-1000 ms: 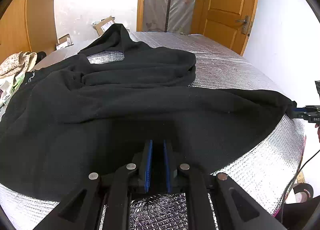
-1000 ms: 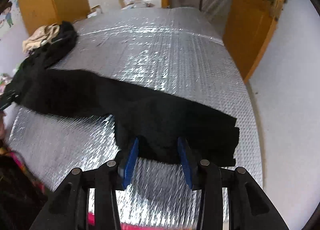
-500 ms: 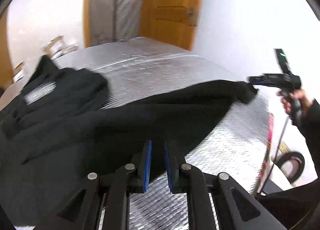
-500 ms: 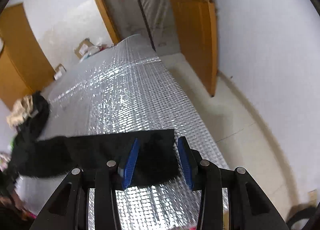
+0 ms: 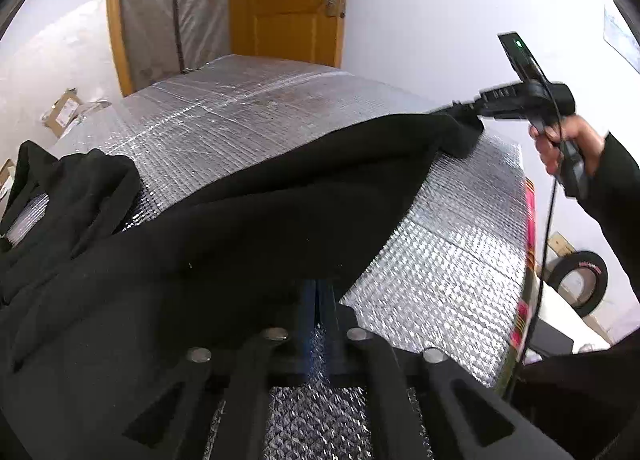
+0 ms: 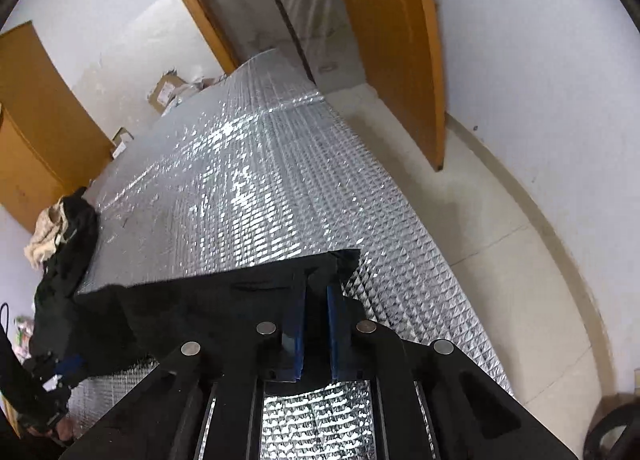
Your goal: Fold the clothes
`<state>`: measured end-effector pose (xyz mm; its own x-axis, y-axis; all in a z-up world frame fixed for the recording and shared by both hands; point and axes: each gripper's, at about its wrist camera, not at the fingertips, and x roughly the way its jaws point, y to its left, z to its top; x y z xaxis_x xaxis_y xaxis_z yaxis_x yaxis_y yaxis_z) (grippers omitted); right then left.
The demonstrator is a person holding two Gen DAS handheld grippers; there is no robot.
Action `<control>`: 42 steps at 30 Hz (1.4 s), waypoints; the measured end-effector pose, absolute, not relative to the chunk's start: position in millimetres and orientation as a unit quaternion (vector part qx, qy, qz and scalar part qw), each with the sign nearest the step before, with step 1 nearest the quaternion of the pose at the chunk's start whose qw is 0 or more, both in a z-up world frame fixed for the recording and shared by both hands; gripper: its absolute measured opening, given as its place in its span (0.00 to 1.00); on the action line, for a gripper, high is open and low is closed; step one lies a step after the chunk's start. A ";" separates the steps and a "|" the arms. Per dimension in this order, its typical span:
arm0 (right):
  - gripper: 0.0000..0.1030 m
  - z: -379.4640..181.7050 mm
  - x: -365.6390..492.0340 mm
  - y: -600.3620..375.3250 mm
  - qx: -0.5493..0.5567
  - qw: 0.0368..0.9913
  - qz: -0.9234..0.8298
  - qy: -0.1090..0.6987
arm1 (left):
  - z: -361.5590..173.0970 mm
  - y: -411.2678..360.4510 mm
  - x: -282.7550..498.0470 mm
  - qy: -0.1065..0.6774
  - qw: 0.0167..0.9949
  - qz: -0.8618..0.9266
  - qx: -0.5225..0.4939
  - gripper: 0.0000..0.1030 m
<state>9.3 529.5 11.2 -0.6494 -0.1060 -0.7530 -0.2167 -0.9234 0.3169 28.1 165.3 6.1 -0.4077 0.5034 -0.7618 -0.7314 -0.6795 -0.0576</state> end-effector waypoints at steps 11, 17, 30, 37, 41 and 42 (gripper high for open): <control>0.22 6.1 34.8 555.1 -0.402 0.081 0.879 0.241 | 11.3 147.5 48.5 0.116 0.426 0.800 -0.406 0.01; 0.25 16.2 64.2 559.9 -0.356 0.109 0.890 0.263 | 15.9 136.9 44.1 0.087 0.420 0.812 -0.397 0.01; 0.21 14.2 90.9 552.5 -0.371 0.185 0.878 0.240 | 21.0 86.3 30.0 0.020 0.324 0.862 -0.390 0.02; 0.21 56.1 71.8 477.9 -0.332 0.085 0.919 0.195 | 20.7 34.3 23.5 -0.025 0.205 0.900 -0.383 0.02; 0.21 56.0 51.2 397.2 -0.354 -0.030 0.923 0.149 | -0.1 12.0 17.2 -0.024 0.132 0.891 -0.434 0.02; 0.21 55.4 46.1 376.3 -0.359 -0.060 0.921 0.136 | -2.6 9.5 18.5 -0.026 0.134 0.891 -0.433 0.02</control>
<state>46.1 376.3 55.4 -0.7353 -0.2082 -0.6450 0.0130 -0.9558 0.2936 18.5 9.5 -2.6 -0.5883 0.2620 -0.7650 -0.2163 -0.9626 -0.1634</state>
